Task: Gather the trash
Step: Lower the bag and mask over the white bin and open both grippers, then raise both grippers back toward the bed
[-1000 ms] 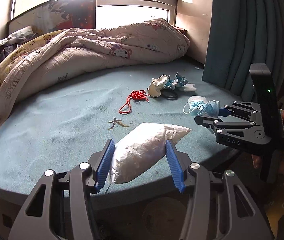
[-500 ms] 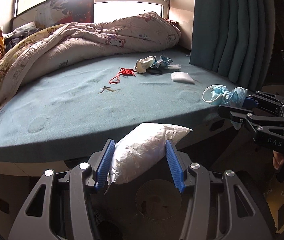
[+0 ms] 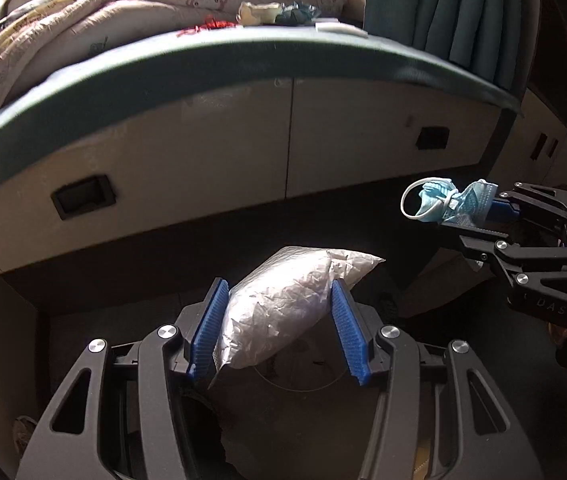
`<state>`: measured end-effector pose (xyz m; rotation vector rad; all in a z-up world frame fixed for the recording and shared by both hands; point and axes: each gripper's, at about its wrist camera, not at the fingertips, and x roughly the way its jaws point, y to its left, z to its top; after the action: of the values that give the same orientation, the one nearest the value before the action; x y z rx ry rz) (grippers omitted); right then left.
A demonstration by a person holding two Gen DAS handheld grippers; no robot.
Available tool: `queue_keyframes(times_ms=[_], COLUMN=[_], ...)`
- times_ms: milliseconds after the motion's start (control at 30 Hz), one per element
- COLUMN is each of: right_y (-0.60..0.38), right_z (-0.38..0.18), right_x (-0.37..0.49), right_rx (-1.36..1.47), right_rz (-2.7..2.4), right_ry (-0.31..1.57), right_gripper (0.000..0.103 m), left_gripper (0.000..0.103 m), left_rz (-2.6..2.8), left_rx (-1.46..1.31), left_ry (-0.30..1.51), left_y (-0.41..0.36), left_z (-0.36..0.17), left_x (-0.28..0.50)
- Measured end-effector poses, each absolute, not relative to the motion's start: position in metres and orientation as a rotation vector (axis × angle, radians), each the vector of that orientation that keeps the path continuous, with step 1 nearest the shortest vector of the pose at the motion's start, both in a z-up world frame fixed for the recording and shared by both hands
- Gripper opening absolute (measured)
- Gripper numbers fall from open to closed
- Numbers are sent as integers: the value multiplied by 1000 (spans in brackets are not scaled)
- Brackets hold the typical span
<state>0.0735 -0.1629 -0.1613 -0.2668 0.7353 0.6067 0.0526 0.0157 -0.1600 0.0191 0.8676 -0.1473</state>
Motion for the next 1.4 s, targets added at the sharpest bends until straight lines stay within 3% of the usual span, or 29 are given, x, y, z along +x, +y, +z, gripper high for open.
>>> queue_keyframes(times_ms=[367,600,1100,1133,1200,1233,1400], right_y=[-183,-174,-141,-141,-140,-138,-134], right_z=[-261,-288,-390,-394,-402,-405,-414], right_x=[106,124,199,200,205,205,208], right_rx=[-243,-231,-309,-314,-322,-322,-340], right_rz=[550,594,610,607,599,597,586], right_ry=[857,883,1150,1157,1169,1174,1198], right_gripper=[32,32,32,32,32,32,32], left_gripper=[52,52,54,57,75,90,97], left_rz=[-180,-210,-253,-261,-271,-278,-221], left_rx=[-7,6,-24,-29,-38,-46,-3], left_ry=[1030,1081,1209,1224,1245,1248,1270], left_y=[-4,-23,-12,-10,-11,-12,-7], left_z=[-290,-338,-418,-423,-428,-429,-427], left_x=[87,113,152,156,162,163,159])
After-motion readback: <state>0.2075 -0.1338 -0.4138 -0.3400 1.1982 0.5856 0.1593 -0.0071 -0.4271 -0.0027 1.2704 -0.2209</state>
